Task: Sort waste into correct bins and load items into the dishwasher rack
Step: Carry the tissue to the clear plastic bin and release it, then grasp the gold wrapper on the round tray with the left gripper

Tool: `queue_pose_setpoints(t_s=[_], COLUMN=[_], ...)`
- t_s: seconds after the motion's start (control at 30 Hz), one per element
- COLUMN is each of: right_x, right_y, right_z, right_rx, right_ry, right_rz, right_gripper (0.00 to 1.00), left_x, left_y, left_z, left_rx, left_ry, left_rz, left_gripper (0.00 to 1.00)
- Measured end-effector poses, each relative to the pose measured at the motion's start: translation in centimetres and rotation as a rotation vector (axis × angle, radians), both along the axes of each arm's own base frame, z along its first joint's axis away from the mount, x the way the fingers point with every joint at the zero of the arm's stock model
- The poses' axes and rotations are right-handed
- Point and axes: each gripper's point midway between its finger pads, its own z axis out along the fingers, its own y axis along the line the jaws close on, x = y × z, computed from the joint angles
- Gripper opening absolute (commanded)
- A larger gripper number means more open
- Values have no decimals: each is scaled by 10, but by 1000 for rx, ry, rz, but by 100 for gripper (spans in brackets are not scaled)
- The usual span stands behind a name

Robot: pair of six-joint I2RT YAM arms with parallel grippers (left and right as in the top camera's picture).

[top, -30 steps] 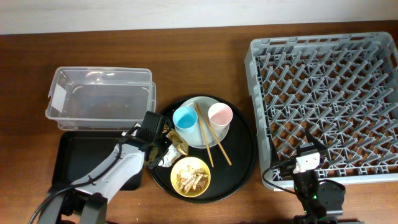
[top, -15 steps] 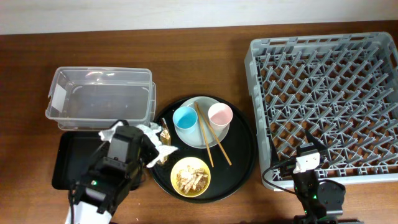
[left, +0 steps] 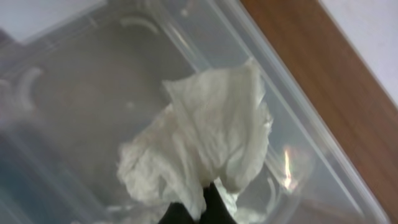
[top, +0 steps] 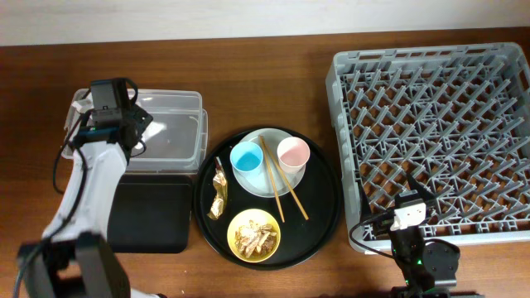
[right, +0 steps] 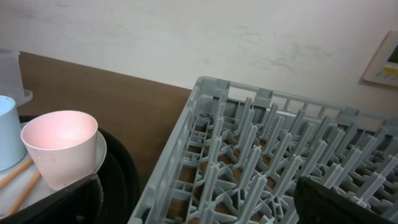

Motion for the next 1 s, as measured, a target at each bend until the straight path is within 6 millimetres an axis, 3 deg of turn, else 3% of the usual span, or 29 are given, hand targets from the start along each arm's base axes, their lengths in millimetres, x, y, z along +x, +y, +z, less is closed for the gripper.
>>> queue_pose_setpoints(t_s=[0.1, 0.17, 0.2, 0.23, 0.27, 0.3, 0.37, 0.4, 0.47, 0.5, 0.53, 0.6, 0.67, 0.7, 0.73, 0.83, 1.0], right_x=[0, 0, 0, 0, 0, 0, 0, 0, 0, 0, 0, 0, 0, 0, 0, 0, 0], right_y=[0, 0, 0, 0, 0, 0, 0, 0, 0, 0, 0, 0, 0, 0, 0, 0, 0], right_z=[0, 0, 0, 0, 0, 0, 0, 0, 0, 0, 0, 0, 0, 0, 0, 0, 0], right_rx=[0, 0, 0, 0, 0, 0, 0, 0, 1, 0, 1, 0, 0, 0, 0, 0, 0], right_ry=[0, 0, 0, 0, 1, 0, 0, 1, 1, 0, 1, 0, 1, 0, 0, 0, 1], right_rz=[0, 0, 0, 0, 0, 0, 0, 0, 0, 0, 0, 0, 0, 0, 0, 0, 0], right_gripper=[99, 99, 99, 99, 99, 99, 99, 99, 99, 99, 99, 99, 99, 99, 99, 99, 99], left_x=[11, 13, 14, 13, 10, 3, -7, -21, -56, -66, -88, -112, -131, -144, -158, -175, -171], left_y=[-4, -4, -5, -5, -6, -8, -15, -26, -51, -58, -75, -108, -141, -155, -168, -186, -192], left_z=[-32, -30, -27, -25, -20, -12, 5, 10, 21, 22, 16, 6, -5, -14, -24, -41, -57], left_rx=[-22, -7, 5, 10, 13, 15, -13, -60, -154, -172, -195, -198, -178, -160, -136, -66, 7], left_ry=[40, 36, 42, 55, 68, 85, 89, 123, 200, 229, 318, 413, 478, 518, 563, 601, 564], left_rz=[-32, -60, -82, -95, -106, -123, -147, -187, -273, -303, -372, -514, -652, -712, -774, -865, -895], left_gripper=[56, 62, 74, 79, 79, 63, 45, 21, 8, 3, 1, 0, 10, 37, 42, 42, 42])
